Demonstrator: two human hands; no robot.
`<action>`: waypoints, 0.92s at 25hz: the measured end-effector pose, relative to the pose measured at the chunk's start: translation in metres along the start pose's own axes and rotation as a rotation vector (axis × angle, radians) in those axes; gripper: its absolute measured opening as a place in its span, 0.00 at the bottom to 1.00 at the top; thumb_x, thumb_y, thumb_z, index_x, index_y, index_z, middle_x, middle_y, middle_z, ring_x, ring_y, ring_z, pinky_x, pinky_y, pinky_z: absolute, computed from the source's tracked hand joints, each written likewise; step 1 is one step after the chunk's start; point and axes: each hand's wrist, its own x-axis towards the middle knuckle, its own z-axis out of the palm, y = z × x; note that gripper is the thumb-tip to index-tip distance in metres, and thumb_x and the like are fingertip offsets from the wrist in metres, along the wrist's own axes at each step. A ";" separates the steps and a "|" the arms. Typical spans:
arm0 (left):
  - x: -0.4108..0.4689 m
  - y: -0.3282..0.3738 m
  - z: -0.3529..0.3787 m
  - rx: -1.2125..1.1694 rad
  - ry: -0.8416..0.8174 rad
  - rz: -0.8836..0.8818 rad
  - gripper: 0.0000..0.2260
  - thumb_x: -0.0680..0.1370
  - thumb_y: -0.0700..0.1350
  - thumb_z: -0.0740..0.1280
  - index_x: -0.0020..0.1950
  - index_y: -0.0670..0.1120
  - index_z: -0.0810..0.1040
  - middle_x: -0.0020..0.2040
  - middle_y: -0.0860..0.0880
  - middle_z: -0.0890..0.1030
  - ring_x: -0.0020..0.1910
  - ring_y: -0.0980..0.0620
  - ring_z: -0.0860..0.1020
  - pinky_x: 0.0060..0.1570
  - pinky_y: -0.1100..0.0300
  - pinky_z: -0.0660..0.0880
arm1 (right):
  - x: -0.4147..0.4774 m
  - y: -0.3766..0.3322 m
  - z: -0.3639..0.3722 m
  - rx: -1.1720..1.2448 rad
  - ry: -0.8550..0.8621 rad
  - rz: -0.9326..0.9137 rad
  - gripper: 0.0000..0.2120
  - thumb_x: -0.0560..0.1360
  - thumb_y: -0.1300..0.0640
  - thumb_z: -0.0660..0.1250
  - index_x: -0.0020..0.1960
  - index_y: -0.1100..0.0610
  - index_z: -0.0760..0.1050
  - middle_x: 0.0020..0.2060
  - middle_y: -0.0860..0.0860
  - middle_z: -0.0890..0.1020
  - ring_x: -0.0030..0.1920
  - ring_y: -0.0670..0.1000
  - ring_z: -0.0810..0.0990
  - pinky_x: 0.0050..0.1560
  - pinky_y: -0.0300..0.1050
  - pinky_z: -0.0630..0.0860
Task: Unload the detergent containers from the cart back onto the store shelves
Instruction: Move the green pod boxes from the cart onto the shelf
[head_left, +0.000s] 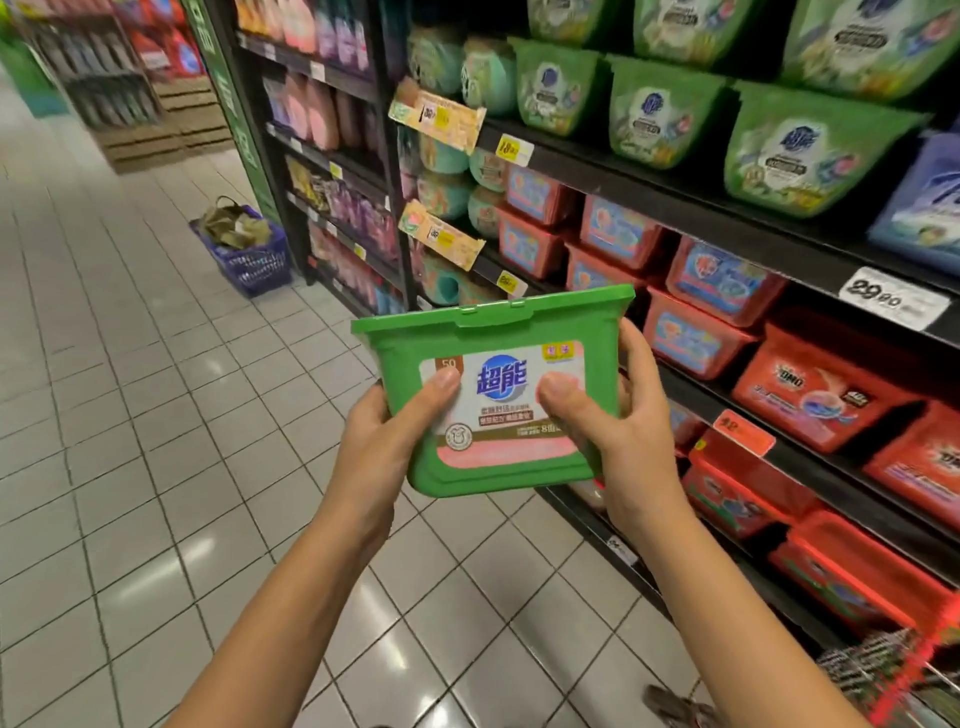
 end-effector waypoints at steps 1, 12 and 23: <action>0.013 0.003 0.000 -0.011 -0.005 -0.002 0.18 0.71 0.52 0.72 0.56 0.43 0.80 0.48 0.44 0.86 0.44 0.47 0.85 0.38 0.61 0.80 | 0.012 0.000 0.002 -0.005 0.002 -0.017 0.37 0.61 0.51 0.78 0.67 0.45 0.68 0.54 0.51 0.84 0.53 0.54 0.84 0.50 0.53 0.82; 0.196 0.036 -0.032 -0.039 -0.245 -0.014 0.15 0.70 0.51 0.71 0.54 0.48 0.84 0.52 0.44 0.85 0.49 0.46 0.85 0.41 0.60 0.80 | 0.145 0.023 0.049 -0.050 0.172 -0.120 0.36 0.67 0.57 0.76 0.72 0.56 0.66 0.57 0.55 0.83 0.56 0.56 0.83 0.54 0.57 0.80; 0.355 0.153 0.020 -0.071 -0.620 0.176 0.23 0.64 0.51 0.76 0.57 0.47 0.82 0.53 0.44 0.85 0.51 0.45 0.84 0.42 0.58 0.81 | 0.276 -0.064 0.068 -0.188 0.412 -0.431 0.44 0.63 0.49 0.78 0.75 0.49 0.62 0.59 0.47 0.82 0.60 0.49 0.81 0.59 0.51 0.78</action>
